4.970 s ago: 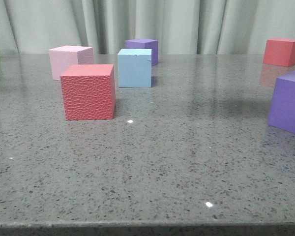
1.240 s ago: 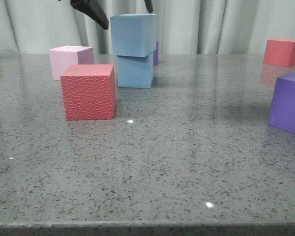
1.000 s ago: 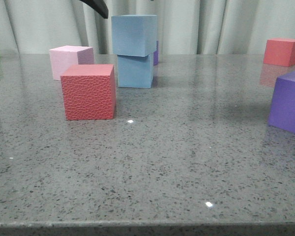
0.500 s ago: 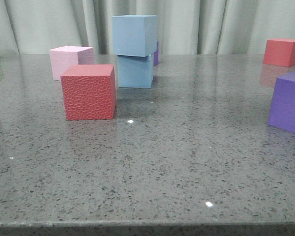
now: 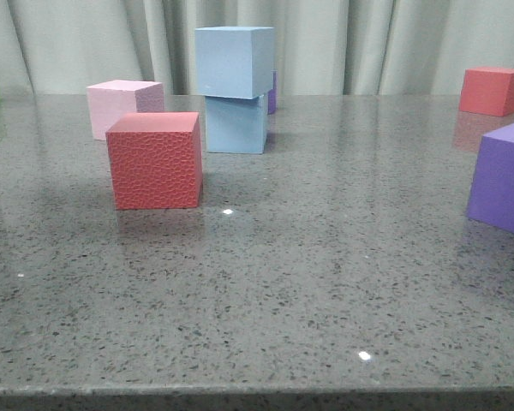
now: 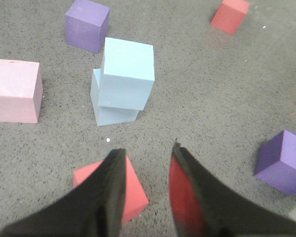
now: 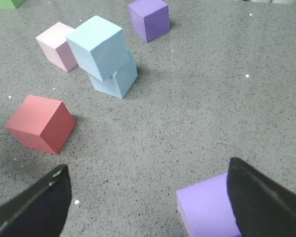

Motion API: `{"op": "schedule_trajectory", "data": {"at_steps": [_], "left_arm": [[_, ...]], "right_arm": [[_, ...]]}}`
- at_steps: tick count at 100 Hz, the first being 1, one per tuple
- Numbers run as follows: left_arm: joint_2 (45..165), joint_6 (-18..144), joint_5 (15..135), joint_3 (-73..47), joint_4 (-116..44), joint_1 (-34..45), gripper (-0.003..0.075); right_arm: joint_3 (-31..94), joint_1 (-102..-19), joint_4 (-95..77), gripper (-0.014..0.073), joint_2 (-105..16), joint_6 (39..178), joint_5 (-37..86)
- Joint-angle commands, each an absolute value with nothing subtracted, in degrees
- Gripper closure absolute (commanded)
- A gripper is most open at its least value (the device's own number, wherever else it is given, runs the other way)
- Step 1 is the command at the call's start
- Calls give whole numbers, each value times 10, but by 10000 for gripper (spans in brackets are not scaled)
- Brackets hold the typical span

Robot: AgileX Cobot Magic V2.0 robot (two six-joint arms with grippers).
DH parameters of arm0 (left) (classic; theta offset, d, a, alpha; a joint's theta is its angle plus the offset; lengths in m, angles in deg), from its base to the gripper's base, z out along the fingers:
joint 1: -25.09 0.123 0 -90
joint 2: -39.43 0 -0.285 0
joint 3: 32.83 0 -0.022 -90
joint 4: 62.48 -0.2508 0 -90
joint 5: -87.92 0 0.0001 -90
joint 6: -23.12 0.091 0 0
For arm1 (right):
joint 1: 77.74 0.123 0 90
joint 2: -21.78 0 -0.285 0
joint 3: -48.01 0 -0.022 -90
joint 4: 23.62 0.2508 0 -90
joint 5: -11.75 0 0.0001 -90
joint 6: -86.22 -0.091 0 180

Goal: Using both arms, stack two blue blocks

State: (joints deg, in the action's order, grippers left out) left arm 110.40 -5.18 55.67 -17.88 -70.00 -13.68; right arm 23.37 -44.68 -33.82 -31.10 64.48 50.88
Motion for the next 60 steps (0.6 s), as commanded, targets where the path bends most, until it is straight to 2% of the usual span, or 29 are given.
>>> {"op": "schedule_trajectory", "data": {"at_steps": [1, 7, 14, 29, 39, 60], "left_arm": [[1047, -51, 624, -144, -703, -142, 636], [1015, -51, 643, -108, -703, -142, 689], [982, -51, 667, -72, -703, -142, 740], [919, -51, 708, -8, -703, -142, 739], [880, -51, 727, 32, -703, -142, 739], [807, -51, 781, 115, -703, -142, 739]], "right_arm": [[209, -448, -353, 8, -268, 645, 438], [184, -448, -355, 71, -244, 645, 431], [162, -448, -355, 186, -215, 645, 427], [127, -448, -354, 493, -160, 644, 433], [107, -448, -354, 656, -124, 644, 433], [68, -448, -353, 661, -57, 644, 424]]}}
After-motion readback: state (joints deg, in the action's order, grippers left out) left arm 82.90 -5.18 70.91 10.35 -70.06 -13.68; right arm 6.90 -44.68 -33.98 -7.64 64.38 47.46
